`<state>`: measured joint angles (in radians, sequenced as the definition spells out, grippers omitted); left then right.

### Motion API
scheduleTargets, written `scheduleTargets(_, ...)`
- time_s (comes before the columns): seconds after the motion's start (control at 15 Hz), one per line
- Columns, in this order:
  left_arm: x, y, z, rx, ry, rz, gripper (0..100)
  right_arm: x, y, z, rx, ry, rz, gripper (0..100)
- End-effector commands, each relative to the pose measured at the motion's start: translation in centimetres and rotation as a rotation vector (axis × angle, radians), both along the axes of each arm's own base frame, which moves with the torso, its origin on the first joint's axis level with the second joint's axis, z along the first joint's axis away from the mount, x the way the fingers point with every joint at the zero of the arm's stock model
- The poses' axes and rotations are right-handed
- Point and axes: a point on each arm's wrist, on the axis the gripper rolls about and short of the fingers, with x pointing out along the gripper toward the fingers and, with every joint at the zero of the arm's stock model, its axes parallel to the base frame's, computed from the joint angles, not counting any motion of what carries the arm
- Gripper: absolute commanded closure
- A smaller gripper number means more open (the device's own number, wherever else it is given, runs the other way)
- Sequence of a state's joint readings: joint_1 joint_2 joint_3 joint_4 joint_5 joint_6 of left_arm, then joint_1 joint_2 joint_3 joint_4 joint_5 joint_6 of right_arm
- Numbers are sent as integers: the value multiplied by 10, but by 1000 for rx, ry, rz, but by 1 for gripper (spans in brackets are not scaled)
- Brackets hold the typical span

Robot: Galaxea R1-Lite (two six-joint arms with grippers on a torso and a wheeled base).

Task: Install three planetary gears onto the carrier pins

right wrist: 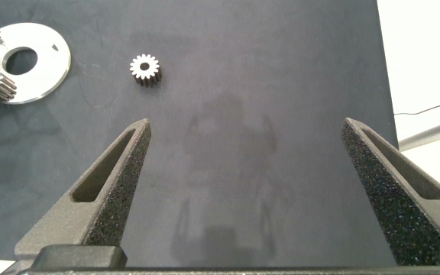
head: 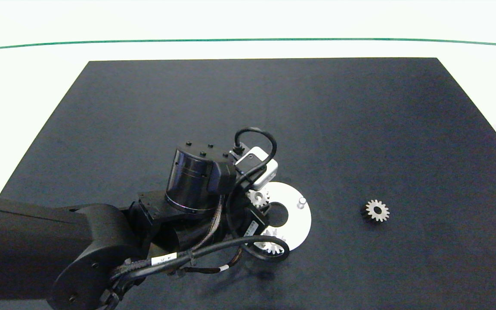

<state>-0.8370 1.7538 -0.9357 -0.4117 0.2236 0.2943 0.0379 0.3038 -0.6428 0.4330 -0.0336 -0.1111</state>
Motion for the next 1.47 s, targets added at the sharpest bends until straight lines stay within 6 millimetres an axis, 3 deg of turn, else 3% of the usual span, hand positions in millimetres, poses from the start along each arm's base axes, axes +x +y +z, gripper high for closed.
scheduleTargets(0.07,3,-1,3,-7,-10,5,93,0,0,0,-1,4,0,0)
scheduleTargets(1.47,9,1,6,-15,-20,21,93,1,0,-1,-1,12,0,0)
